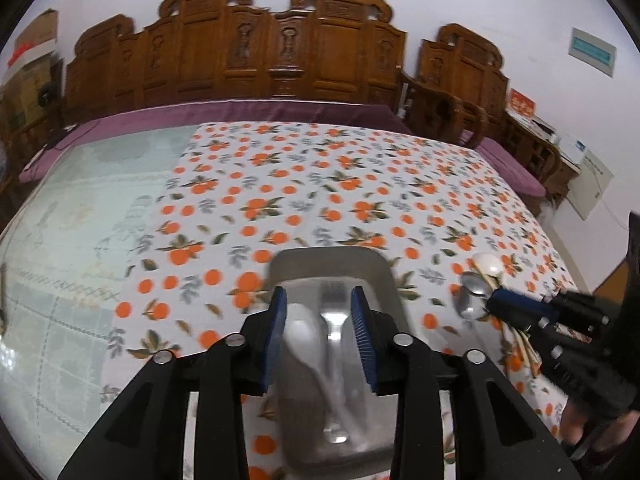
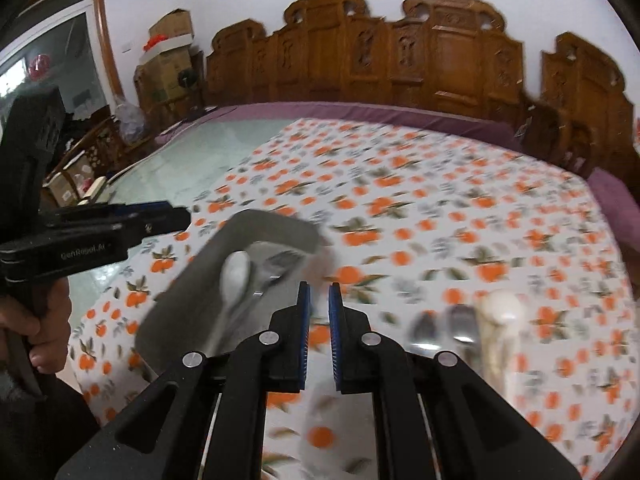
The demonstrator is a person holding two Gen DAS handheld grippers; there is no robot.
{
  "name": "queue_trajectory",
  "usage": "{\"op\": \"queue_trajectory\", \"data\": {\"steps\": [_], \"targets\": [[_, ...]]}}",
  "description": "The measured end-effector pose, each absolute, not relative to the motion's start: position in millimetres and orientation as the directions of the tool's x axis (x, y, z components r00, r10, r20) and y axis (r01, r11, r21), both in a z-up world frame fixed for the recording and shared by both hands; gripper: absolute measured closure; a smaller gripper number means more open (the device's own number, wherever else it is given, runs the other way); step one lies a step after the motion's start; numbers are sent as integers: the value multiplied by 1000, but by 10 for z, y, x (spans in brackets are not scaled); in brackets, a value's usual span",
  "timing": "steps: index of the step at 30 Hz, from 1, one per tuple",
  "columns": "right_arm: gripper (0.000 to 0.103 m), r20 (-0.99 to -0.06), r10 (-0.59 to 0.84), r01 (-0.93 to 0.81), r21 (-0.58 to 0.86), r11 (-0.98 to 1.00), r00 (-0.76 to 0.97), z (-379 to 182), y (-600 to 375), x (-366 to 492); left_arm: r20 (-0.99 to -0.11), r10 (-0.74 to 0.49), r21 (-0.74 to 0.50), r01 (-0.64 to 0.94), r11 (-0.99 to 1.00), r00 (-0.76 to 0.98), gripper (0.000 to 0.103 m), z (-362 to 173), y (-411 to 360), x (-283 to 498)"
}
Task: Organize utensils
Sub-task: 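Open the left gripper to release the fork while the right gripper drops the white spoon into the tray, then grasp a wooden chopstick from the pile with the right gripper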
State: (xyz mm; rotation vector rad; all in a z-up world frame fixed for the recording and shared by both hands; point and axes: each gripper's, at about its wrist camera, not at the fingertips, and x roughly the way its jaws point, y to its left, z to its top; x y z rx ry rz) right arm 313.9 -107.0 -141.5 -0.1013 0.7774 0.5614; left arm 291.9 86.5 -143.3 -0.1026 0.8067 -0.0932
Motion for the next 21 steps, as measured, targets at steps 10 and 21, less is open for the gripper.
{"op": "queue_trajectory", "data": {"steps": [10, 21], "targets": [[83, -668, 320, -385, 53, 921, 673, -1385, -1959, 3172, -679, -195, -154, 122, 981, 708, 52, -1368, 248, 2824], [83, -746, 270, -358, 45, 933, 608, -1951, -2254, 3309, -694, -225, -133, 185, 974, 684, 45, -1465, -183, 2745]]}}
